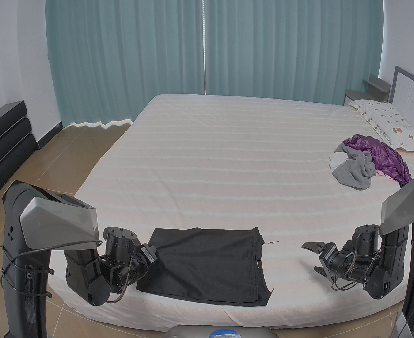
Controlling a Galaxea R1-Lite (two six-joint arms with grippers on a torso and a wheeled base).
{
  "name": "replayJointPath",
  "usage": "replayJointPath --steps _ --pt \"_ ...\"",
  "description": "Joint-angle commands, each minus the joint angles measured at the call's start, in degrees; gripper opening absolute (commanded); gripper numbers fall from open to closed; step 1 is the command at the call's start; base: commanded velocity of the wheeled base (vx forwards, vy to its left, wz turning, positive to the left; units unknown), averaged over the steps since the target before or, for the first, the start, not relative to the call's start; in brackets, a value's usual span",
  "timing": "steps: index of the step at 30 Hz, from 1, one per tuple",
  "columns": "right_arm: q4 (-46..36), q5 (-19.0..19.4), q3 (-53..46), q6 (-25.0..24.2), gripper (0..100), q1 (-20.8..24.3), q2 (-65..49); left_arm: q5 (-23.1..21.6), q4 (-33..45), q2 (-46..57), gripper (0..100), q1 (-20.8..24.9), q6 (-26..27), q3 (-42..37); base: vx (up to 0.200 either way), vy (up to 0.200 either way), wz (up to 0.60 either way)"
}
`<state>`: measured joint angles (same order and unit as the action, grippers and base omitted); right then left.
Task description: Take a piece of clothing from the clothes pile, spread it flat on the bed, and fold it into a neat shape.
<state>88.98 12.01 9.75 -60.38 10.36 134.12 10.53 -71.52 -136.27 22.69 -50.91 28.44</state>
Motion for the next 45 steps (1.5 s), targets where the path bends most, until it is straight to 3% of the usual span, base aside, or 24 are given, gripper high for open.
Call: replayJointPath --steps 1,10,16,17,22,30,34,38,40,45 --pt "0.8 0.0 0.0 0.0 100 0.0 0.1 0.0 0.0 0.3 100 0.1 -0.1 -0.4 0.0 0.0 0.0" --pt "0.8 0.0 -0.1 0.0 100 0.0 0.0 -0.4 0.0 3.6 100 -0.5 -5.3 -1.5 0.0 0.0 0.0" --pt "0.8 0.1 -0.1 -0.2 100 -0.2 -0.4 -4.5 0.0 6.4 100 -1.8 -8.6 -3.2 0.0 0.0 0.0" --pt "0.9 0.0 0.0 -0.9 100 -1.3 -1.5 -6.8 0.0 8.7 100 -3.4 -10.2 -4.1 0.0 0.0 0.0" --pt "0.8 0.5 -2.9 -0.8 100 -6.0 -8.9 -8.6 0.0 13.1 100 -6.9 -10.5 -6.2 0.0 0.0 0.0" --pt "0.8 -0.2 -7.5 2.5 100 -6.1 -25.1 -7.9 -0.1 23.3 100 -7.2 -9.4 -8.4 0.0 0.0 0.0" --pt "0.2 -1.0 -9.8 12.9 100 -6.2 -37.8 -7.8 0.0 34.4 100 -10.0 -5.4 -9.8 0.0 0.0 0.0" --pt "-0.1 -5.5 -9.8 19.0 100 -6.7 -45.8 -7.1 0.1 42.9 100 -11.7 -0.3 -10.9 0.0 0.0 0.0" --pt "-1.2 -6.6 -9.8 24.3 100 -6.8 -51.9 -5.5 0.1 49.0 100 -12.8 2.7 -11.3 0.0 0.0 0.0" --pt "-11.3 -6.6 -9.8 35.9 100 -6.1 -67.3 -3.4 1.0 61.7 100 -14.5 10.2 -11.7 0.0 0.0 0.0"
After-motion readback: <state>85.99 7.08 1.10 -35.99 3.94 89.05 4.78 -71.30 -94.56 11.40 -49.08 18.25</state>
